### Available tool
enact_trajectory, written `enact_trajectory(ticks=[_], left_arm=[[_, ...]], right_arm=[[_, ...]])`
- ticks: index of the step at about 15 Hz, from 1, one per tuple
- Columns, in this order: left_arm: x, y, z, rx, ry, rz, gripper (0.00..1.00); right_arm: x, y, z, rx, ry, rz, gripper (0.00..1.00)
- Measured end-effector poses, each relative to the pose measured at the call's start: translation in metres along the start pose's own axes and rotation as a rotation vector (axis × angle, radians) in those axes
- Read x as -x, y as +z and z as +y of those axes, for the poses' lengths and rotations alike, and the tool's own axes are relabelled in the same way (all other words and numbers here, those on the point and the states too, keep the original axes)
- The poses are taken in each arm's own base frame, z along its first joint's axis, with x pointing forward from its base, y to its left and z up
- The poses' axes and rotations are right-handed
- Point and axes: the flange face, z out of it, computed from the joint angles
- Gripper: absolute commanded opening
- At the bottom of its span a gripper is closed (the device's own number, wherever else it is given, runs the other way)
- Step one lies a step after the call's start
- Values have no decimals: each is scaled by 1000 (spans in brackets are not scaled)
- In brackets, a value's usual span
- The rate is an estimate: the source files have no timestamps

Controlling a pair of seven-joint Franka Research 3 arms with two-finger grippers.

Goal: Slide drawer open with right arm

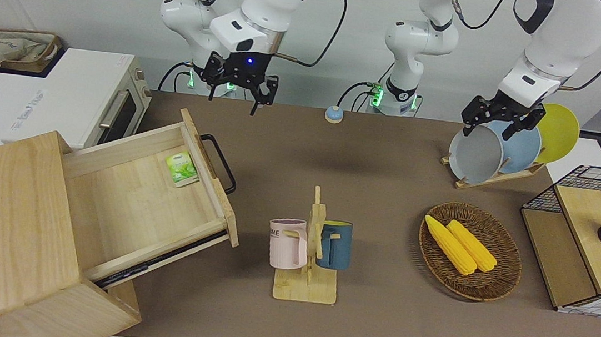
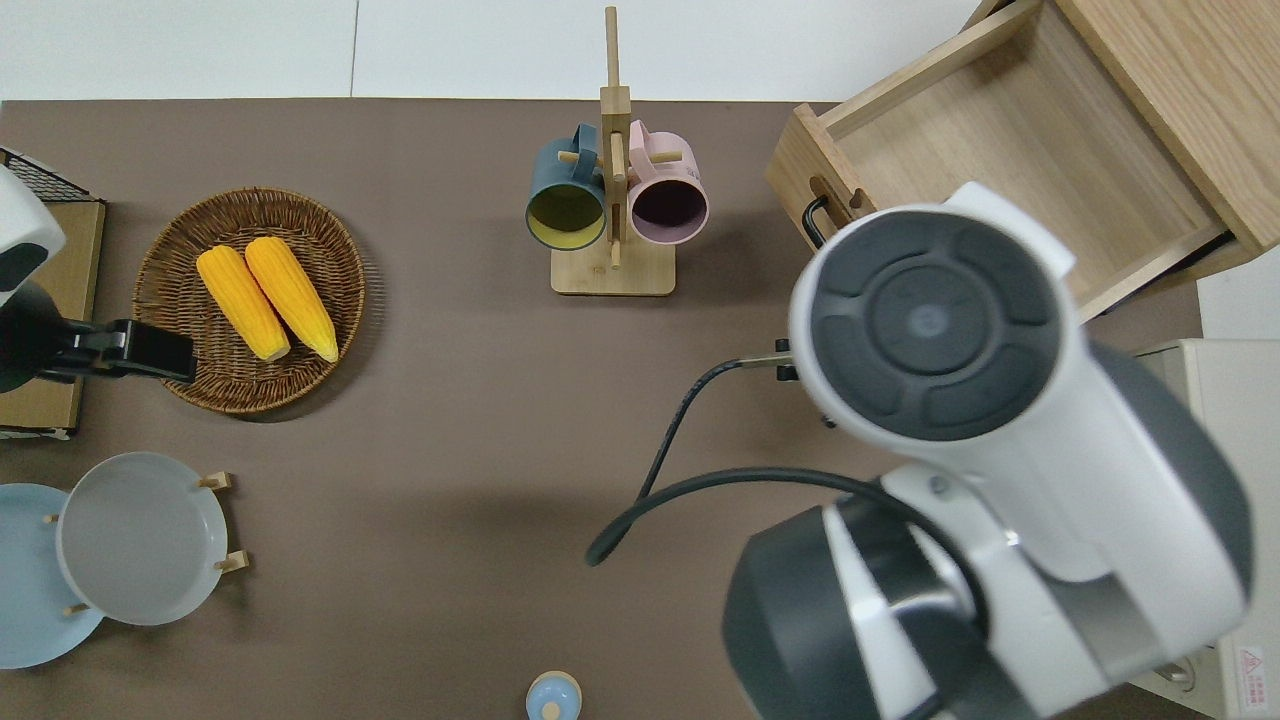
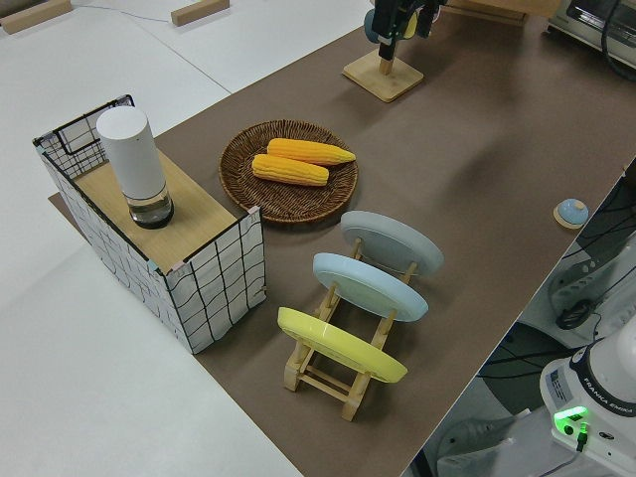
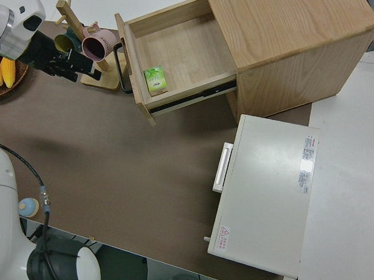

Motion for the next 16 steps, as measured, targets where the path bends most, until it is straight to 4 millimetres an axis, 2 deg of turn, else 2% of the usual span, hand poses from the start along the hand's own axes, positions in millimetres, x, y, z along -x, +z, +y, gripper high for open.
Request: enact_trajectory(ticks=[6,10,12,16], left_arm=[[0,0,0,0,0,0,993],[0,0,0,0,0,0,993],[0,0,0,0,0,0,993],[0,0,0,0,0,0,993]], right_arm=[[-18,0,90,-193,22,-55,985],[-28,18,141,-290,40,-97,985],[-32,30,159,-322,30,-110,985],[-38,51,182,-360,11,-115,985]])
